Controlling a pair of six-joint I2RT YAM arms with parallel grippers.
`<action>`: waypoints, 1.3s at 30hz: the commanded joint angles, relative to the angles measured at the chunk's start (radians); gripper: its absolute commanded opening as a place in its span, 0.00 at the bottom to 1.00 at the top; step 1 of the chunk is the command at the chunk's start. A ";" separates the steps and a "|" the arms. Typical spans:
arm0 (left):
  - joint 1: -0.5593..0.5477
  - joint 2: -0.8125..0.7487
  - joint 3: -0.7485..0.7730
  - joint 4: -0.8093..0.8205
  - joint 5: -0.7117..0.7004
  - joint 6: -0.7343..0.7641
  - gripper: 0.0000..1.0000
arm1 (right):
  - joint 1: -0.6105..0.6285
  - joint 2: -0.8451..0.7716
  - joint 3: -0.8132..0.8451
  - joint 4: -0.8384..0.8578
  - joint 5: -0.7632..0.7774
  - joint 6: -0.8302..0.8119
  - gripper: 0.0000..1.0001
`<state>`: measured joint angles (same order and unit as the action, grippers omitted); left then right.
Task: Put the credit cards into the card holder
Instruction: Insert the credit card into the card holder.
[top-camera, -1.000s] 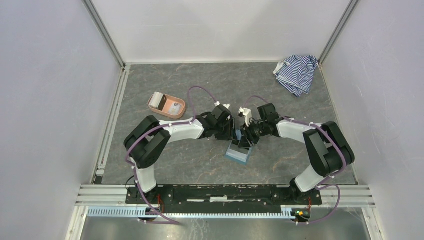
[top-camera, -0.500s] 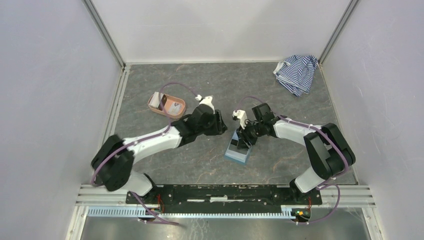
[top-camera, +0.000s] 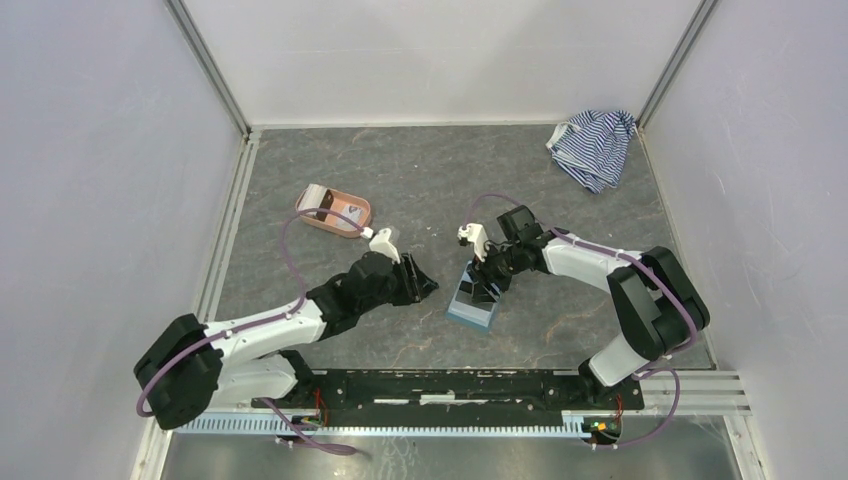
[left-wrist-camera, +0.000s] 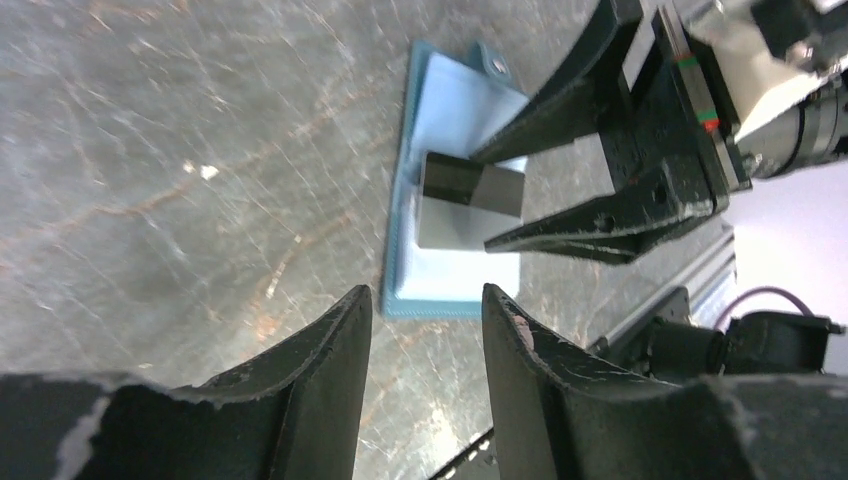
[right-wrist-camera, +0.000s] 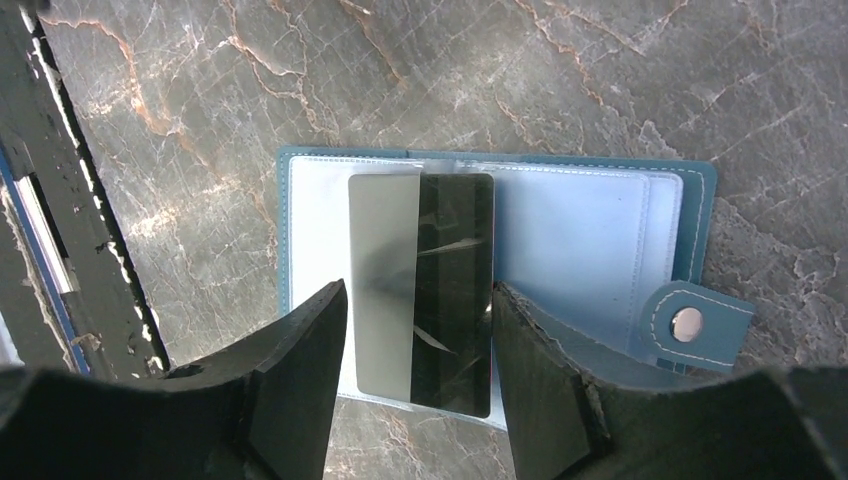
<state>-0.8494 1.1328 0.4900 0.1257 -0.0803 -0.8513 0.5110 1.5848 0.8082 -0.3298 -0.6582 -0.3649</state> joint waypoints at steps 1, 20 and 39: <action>-0.055 -0.010 -0.021 0.110 0.023 -0.106 0.51 | 0.017 -0.017 0.045 -0.029 -0.035 -0.051 0.61; -0.320 0.101 -0.064 0.112 -0.103 -0.436 0.36 | 0.032 0.021 0.072 -0.070 0.002 -0.069 0.55; -0.359 0.365 0.021 0.108 -0.081 -0.479 0.23 | 0.040 0.036 0.085 -0.108 -0.043 -0.094 0.57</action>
<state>-1.2034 1.4792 0.4911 0.2176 -0.1455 -1.2930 0.5385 1.6150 0.8513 -0.4168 -0.6590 -0.4290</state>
